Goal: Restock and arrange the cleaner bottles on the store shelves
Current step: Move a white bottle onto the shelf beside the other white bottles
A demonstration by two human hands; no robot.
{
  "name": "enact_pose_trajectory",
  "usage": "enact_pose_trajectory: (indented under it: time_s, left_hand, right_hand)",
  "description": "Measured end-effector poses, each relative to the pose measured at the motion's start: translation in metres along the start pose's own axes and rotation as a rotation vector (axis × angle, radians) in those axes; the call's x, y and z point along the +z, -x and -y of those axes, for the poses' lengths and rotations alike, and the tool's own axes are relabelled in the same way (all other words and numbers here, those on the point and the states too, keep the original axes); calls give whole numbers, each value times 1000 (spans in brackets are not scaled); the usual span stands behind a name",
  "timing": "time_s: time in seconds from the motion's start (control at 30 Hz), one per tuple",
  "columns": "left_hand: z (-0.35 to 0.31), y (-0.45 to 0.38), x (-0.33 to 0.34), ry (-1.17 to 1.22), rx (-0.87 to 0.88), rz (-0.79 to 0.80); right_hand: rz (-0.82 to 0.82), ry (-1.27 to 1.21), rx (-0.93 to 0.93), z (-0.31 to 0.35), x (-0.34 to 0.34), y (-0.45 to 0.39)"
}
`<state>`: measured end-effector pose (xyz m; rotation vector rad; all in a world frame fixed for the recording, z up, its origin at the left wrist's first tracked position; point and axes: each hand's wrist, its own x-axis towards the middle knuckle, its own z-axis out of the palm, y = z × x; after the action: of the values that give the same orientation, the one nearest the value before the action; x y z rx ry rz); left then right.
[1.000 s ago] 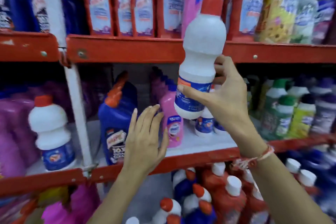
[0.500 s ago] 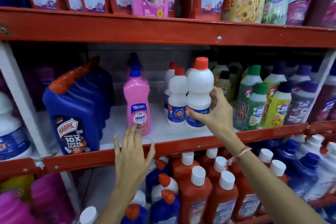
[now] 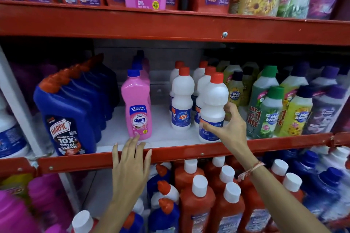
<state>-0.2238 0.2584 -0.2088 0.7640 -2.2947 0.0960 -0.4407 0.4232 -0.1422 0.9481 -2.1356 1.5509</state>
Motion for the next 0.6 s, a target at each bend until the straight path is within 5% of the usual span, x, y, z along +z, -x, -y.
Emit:
enact_pose_trajectory:
  time_s: [0.33,0.5,0.6]
  left_hand:
    - [4,2,2,12,20,-3]
    - [17,6,-15,101,74,14]
    - [32,10,-29,157,100,-3]
  right_hand:
    - [-31,10,9,6,4,12]
    - [-387,76,-55,47,20,37]
    - [-430,34,-150,78,37,53]
